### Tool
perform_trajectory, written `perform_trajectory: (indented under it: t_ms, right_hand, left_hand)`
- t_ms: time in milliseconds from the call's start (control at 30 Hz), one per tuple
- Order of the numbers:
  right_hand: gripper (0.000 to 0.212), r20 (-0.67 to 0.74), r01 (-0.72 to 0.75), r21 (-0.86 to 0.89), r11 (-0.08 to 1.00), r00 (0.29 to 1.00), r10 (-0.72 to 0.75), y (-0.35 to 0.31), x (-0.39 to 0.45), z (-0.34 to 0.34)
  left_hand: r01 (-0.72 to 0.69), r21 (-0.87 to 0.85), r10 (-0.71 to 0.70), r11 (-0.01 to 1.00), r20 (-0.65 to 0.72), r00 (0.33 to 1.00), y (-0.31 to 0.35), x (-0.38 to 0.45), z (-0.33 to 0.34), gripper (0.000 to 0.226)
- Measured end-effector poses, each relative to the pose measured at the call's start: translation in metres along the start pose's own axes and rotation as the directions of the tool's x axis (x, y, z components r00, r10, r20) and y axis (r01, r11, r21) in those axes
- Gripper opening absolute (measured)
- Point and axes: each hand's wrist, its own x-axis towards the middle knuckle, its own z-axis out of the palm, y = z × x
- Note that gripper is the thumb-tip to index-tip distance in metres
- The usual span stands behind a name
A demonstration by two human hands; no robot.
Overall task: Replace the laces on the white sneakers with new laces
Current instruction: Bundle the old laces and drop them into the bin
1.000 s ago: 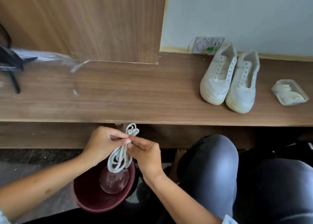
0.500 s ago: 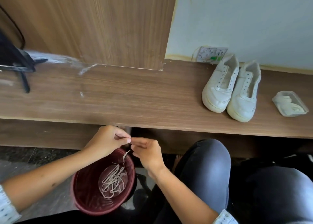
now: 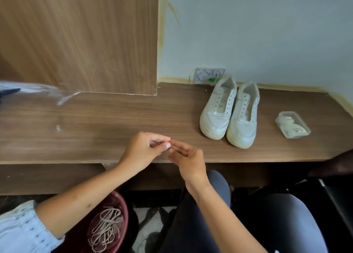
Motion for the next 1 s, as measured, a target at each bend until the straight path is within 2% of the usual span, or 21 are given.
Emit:
perform_trajectory:
  t_ms: [233, 300, 367, 467, 533, 567, 633, 700, 833, 1000]
  right_hand:
    - [0.025, -0.107, 0.076, 0.008, 0.997, 0.991, -0.075, -0.028, 0.019, -0.064]
    - [0.022, -0.148, 0.112, -0.061, 0.992, 0.982, -0.12, -0.033, 0.026, -0.084]
    - [0.018, -0.209, 0.162, -0.24, 0.957, 0.954, -0.214, -0.037, 0.034, -0.104]
    - [0.021, -0.28, 0.158, -0.616, 0.772, 0.872, -0.402, -0.037, 0.047, -0.137]
    - [0.043, -0.269, 0.079, -0.781, 0.62, 0.852, -0.448, -0.031, 0.058, -0.16]
    - [0.059, -0.273, 0.024, -0.817, 0.576, 0.864, -0.423, -0.027, 0.064, -0.169]
    - [0.086, -0.306, -0.055, -0.799, 0.599, 0.894, -0.327, -0.02, 0.073, -0.182]
    - [0.097, -0.309, -0.068, -0.741, 0.669, 0.918, -0.249, -0.016, 0.076, -0.189]
    - [0.098, -0.301, -0.045, -0.688, 0.725, 0.926, -0.229, -0.019, 0.078, -0.205]
    - [0.097, -0.319, -0.054, -0.654, 0.754, 0.924, -0.21, -0.025, 0.075, -0.228]
  left_hand:
    - [-0.079, -0.115, 0.08, 0.99, 0.002, 0.997, 0.039, 0.042, 0.065, 0.021]
    - [-0.104, -0.13, 0.106, 0.986, 0.006, 0.994, 0.045, 0.054, 0.084, 0.021]
    - [-0.145, -0.114, 0.146, 0.983, -0.003, 0.989, 0.047, 0.067, 0.101, 0.02]
    - [-0.176, 0.007, 0.176, 0.984, -0.044, 0.983, 0.043, 0.091, 0.128, 0.034]
    - [-0.12, 0.119, 0.128, 0.986, -0.057, 0.99, 0.04, 0.108, 0.145, 0.062]
    - [-0.065, 0.159, 0.076, 0.985, -0.063, 0.995, 0.038, 0.116, 0.154, 0.077]
    - [0.036, 0.165, -0.022, 0.986, -0.085, 0.996, 0.037, 0.13, 0.17, 0.094]
    - [0.073, 0.122, -0.058, 0.99, -0.126, 0.99, 0.035, 0.139, 0.185, 0.097]
    - [0.076, 0.203, -0.018, 0.976, -0.273, 0.962, 0.037, 0.138, 0.205, 0.091]
    - [0.08, 0.242, -0.006, 0.967, -0.295, 0.955, 0.039, 0.131, 0.223, 0.094]
